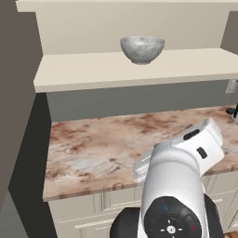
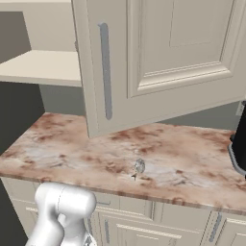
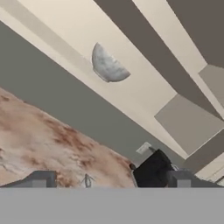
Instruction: Retrieve the bowl from the cabinet, then place the raw meat into the bowl to avoid contamination.
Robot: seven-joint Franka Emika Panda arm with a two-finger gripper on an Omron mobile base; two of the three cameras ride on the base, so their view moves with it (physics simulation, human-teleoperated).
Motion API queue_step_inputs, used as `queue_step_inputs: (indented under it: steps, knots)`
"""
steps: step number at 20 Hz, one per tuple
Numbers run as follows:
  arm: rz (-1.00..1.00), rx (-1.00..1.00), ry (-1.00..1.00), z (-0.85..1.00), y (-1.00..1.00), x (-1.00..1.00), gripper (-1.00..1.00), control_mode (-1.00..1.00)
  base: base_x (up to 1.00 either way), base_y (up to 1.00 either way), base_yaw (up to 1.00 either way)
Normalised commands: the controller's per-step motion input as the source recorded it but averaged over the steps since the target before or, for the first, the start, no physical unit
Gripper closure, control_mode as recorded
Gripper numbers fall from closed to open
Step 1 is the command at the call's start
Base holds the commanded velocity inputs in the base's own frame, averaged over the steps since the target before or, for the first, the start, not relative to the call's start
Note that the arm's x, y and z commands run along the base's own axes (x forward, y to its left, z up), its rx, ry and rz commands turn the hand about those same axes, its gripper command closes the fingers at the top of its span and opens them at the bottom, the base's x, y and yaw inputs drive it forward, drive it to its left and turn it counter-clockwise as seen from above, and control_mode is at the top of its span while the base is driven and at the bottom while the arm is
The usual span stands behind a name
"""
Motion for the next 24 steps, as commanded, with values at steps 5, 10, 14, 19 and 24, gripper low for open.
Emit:
queue_step_inputs:
  steps: [5,10,14,19,24]
  knots:
    - [-0.25,-0.04,-0.06,0.0,-0.23,0.44,-1.0,-1.0,0.0,0.0,0.0]
    - [-0.24,-0.01,-0.04,0.04,-0.26,0.51,-1.0,-1.0,0.0,0.0,0.0]
    - [-0.21,0.0,0.0,0.19,-0.34,0.46,-1.0,-1.0,0.0,0.0,0.0]
    - [-0.12,0.02,-0.04,0.19,-0.43,0.33,-1.0,-1.0,0.0,0.0,0.0]
    - [-0.07,0.02,-0.05,0.13,-0.48,0.3,-1.0,-1.0,0.0,0.0,0.0]
